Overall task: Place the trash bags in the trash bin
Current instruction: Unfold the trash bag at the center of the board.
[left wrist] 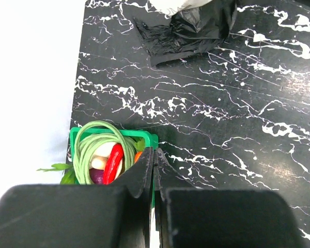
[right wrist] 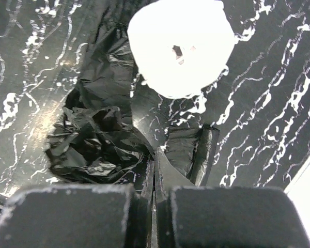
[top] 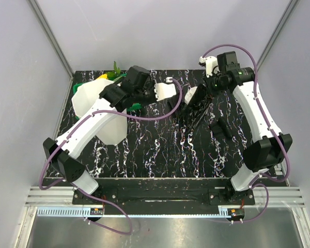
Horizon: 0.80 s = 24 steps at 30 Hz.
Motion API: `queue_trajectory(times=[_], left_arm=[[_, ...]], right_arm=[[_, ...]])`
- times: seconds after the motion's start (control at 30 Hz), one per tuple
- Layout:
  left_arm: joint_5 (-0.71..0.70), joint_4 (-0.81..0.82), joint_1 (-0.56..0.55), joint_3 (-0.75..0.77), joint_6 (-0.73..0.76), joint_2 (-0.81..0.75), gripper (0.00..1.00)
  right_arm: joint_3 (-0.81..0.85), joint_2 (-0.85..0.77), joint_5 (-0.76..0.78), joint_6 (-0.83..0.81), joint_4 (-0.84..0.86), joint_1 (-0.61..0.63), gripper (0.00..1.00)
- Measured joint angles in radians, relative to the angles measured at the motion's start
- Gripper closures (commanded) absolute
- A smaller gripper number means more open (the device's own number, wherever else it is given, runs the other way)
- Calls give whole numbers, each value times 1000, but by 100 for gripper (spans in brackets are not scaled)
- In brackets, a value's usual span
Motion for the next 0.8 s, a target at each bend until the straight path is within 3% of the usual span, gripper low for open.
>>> queue_trajectory(times=[0.1, 0.2, 0.4, 0.6, 0.8], left_arm=[[2, 19, 6, 1, -34, 0, 58], [57, 56, 5, 5, -131, 0, 43], [187, 135, -15, 42, -408, 29, 20], [244, 222, -55, 137, -663, 133, 14], [238, 259, -56, 176, -801, 219, 15]], right_arm=[[0, -20, -64, -7, 0, 0, 100], [0, -42, -138, -2, 0, 0, 100], [-18, -48, -288, 66, 14, 0, 100], [-94, -45, -433, 174, 119, 0, 100], [-174, -45, -526, 259, 247, 0, 100]])
